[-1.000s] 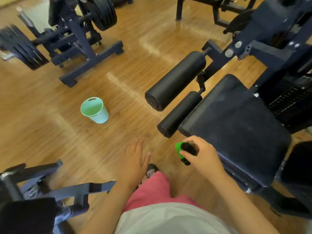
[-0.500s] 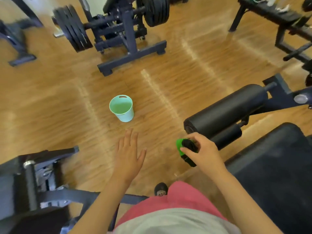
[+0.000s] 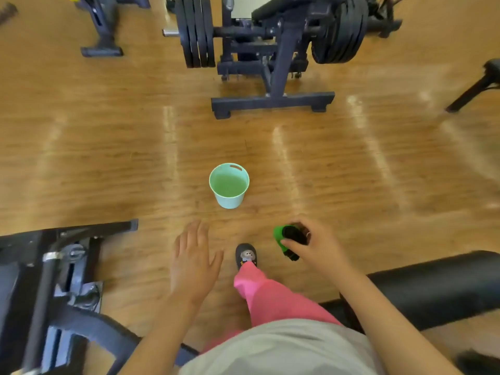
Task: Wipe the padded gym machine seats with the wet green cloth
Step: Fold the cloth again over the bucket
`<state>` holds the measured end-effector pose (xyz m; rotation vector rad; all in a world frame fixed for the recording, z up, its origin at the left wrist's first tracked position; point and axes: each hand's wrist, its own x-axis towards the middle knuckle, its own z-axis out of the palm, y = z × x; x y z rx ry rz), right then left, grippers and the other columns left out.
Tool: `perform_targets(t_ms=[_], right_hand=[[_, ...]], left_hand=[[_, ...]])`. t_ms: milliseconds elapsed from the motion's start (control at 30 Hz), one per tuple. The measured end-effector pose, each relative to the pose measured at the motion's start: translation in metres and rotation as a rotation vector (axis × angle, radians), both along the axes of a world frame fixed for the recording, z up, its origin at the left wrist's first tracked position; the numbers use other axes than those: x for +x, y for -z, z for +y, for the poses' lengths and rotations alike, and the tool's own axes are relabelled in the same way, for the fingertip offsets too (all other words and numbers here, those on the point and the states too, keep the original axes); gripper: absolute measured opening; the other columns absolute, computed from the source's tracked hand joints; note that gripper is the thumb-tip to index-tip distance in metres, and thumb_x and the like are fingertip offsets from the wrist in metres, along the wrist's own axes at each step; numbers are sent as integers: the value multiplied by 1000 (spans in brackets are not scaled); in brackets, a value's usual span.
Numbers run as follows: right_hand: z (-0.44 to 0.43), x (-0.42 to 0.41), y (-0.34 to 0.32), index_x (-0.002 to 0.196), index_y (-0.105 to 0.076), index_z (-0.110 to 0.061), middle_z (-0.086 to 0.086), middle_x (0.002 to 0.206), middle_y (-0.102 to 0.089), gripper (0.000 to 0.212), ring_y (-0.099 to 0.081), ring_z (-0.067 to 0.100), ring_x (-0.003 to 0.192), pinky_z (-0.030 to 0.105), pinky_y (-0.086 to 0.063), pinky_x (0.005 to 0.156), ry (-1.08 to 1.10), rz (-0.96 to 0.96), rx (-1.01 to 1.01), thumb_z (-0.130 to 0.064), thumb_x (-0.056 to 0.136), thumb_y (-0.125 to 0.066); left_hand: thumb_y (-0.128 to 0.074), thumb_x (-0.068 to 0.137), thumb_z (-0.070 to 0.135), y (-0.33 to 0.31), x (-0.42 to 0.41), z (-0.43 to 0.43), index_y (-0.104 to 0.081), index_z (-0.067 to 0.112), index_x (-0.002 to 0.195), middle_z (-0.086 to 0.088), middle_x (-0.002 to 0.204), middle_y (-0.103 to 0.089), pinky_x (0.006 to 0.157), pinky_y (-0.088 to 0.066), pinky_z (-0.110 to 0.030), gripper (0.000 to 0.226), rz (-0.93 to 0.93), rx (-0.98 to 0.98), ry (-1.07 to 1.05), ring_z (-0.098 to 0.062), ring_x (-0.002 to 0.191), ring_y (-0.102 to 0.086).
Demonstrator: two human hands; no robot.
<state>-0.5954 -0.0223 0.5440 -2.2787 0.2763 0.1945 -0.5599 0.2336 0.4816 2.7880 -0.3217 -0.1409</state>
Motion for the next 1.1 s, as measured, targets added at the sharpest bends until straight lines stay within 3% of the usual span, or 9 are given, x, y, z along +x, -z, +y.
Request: perform_targets(t_ms=[100,233,333,400,533,633,800,967,1100], right_hand=[[-18,73,-5,95,-65,-26,-18,86,-65,22,-61,0,82,31,-53,75,63,-36,-11,-23,78,-79],[-31,165,-21,92,-62,-33,-17,87,-65,22,-60,-5,80,24,-51,71,139,-96,73,-21,81,-77],[-27,233,-23,92,-61,-33,-15,89,-65,21,-60,-3,80,30,-54,72,115,-89,99,-23,81,-76],[-17,271,-22,94,-62,-30,-15,91,-64,21,-61,3,83,34,-54,74,81,-92,95,-25,80,-77],[18,334,-15,92,-62,-32,-16,90,-63,23,-59,5,86,28,-48,72,31,-93,125,-26,78,-79],[45,377,-8,93,-61,-34,-16,94,-64,23,-60,6,89,33,-53,78,8,-58,125,-28,78,-78],[87,432,4,96,-63,-32,-13,96,-65,24,-60,9,91,40,-53,82,268,-73,141,-27,79,-78],[128,456,5,93,-63,-34,-16,89,-64,24,-59,4,83,33,-52,77,390,-67,205,-26,77,-79],[118,448,6,89,-62,-37,-19,87,-66,27,-61,1,84,31,-52,80,578,-73,248,-21,77,-80]], left_hand=[[-39,85,46,-15,77,-29,-49,7,131,-13,138,-50,99,-42,-45,61,-20,-39,62,-33,121,-51],[-42,86,44,-43,177,-38,-51,7,129,-11,135,-54,98,-30,-34,57,-84,-60,75,-32,119,-53],[-41,87,46,-57,241,-23,-50,8,130,-10,135,-54,95,-30,-33,58,-128,-31,36,-32,118,-53],[-39,87,48,-58,270,-8,-48,9,132,-9,139,-50,96,-31,-36,60,-124,-26,-7,-29,122,-48],[-38,87,47,-47,303,31,-51,11,131,-8,136,-53,95,-33,-36,59,-58,4,-34,-29,115,-53],[-37,85,46,-24,325,66,-55,11,127,-8,130,-58,90,-46,-42,58,51,63,-22,-31,105,-61],[-36,86,47,-19,414,124,-55,13,130,-6,133,-59,84,-52,-44,60,138,151,102,-31,104,-64],[-54,90,31,-37,529,160,-52,8,132,-12,132,-57,91,-47,-49,48,18,212,238,-37,113,-57],[-56,89,27,-37,604,137,-52,5,129,-17,129,-56,91,-45,-50,46,-26,244,382,-40,112,-56]])
